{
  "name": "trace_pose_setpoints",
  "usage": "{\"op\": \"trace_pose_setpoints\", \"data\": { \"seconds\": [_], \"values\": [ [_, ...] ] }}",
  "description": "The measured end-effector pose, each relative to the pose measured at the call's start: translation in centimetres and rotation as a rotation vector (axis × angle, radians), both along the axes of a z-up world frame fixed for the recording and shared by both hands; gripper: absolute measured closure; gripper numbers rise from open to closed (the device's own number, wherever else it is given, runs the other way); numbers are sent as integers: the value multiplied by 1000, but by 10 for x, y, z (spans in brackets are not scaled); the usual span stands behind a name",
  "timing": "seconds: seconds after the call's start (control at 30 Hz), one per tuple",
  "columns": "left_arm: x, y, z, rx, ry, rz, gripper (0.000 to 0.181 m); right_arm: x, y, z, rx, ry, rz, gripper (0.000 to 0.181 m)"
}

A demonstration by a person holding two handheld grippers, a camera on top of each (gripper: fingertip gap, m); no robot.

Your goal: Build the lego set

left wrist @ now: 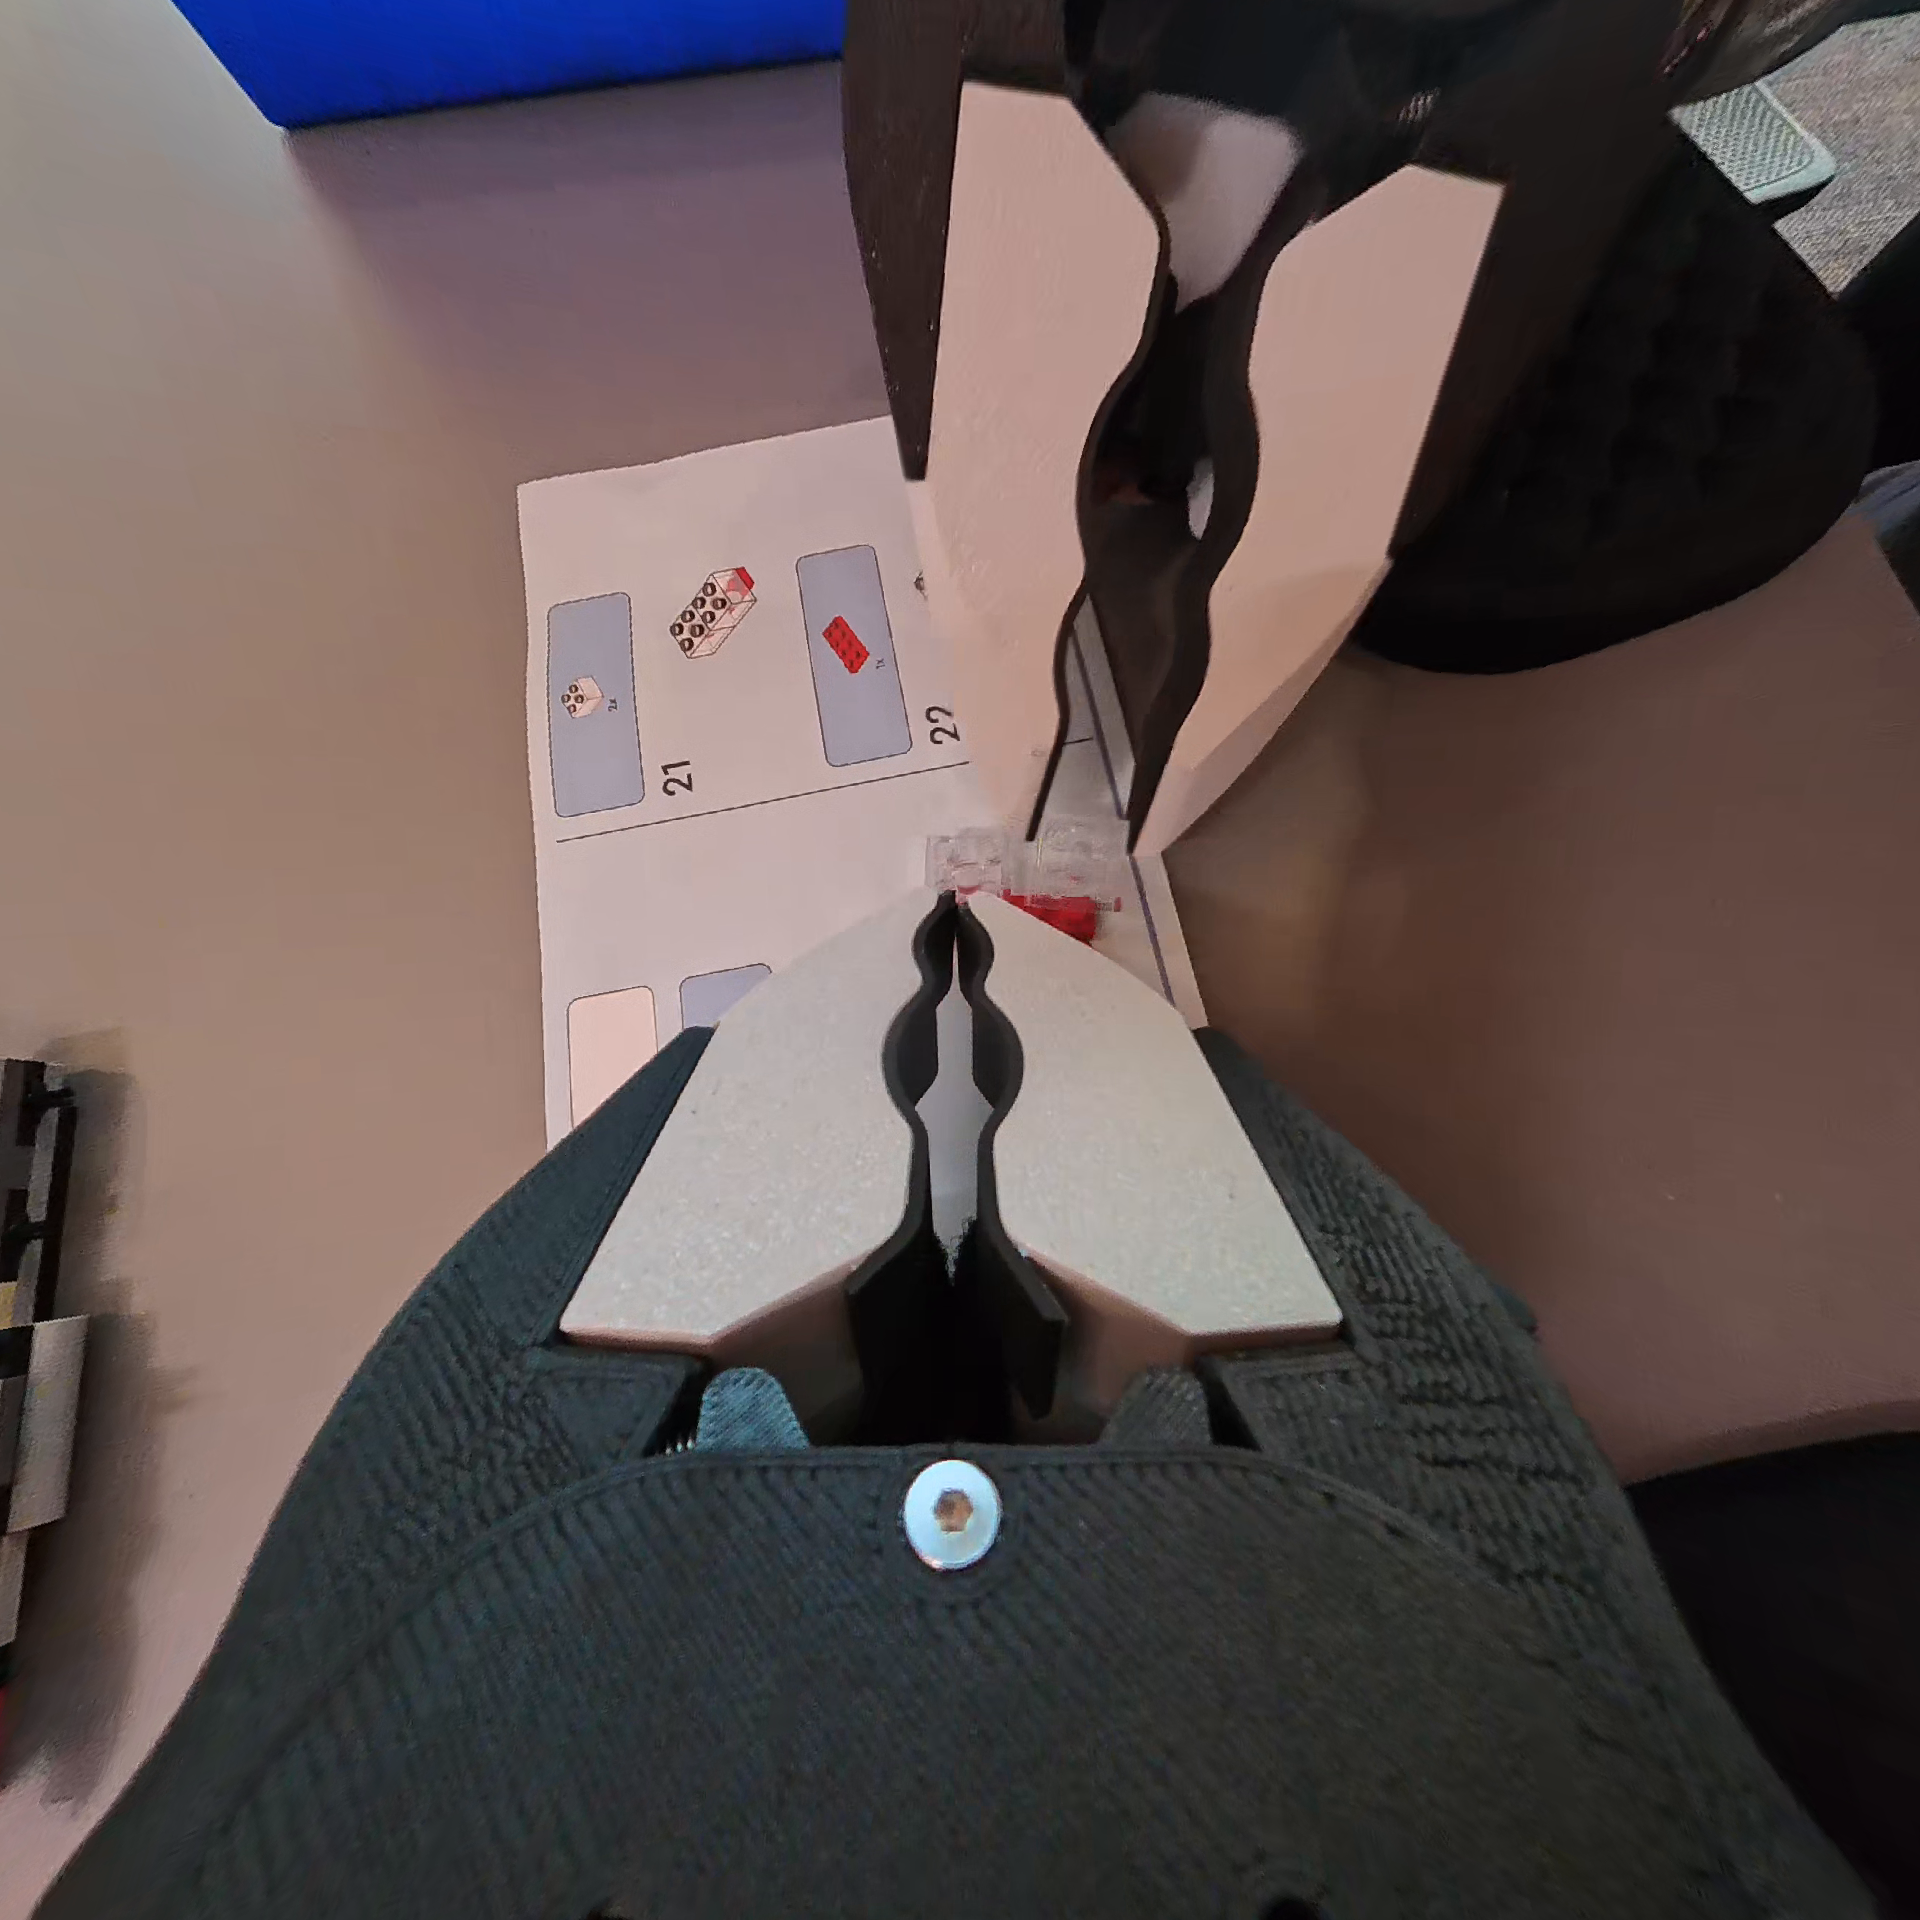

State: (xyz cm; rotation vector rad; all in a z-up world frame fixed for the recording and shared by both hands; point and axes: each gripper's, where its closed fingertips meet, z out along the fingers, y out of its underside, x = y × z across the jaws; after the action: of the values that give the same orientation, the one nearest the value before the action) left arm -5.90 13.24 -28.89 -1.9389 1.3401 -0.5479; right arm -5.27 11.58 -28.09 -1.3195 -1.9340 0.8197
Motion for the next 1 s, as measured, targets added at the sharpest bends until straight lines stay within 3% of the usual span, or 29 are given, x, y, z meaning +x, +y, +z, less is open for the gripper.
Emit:
{"op": "trace_pose_setpoints", "data": {
  "seconds": [0.33,0.53,1.0],
  "values": [
    [-7,-3,5,-17,-43,8,180,-2,1,-5,4,-1,0,165],
    [3,-16,9,-22,-61,-64,181,-3,1,-5,1,-6,2,165],
    [10,-14,2,-14,35,-46,181,-4,1,-7,10,-19,6,165]
  ]
}}
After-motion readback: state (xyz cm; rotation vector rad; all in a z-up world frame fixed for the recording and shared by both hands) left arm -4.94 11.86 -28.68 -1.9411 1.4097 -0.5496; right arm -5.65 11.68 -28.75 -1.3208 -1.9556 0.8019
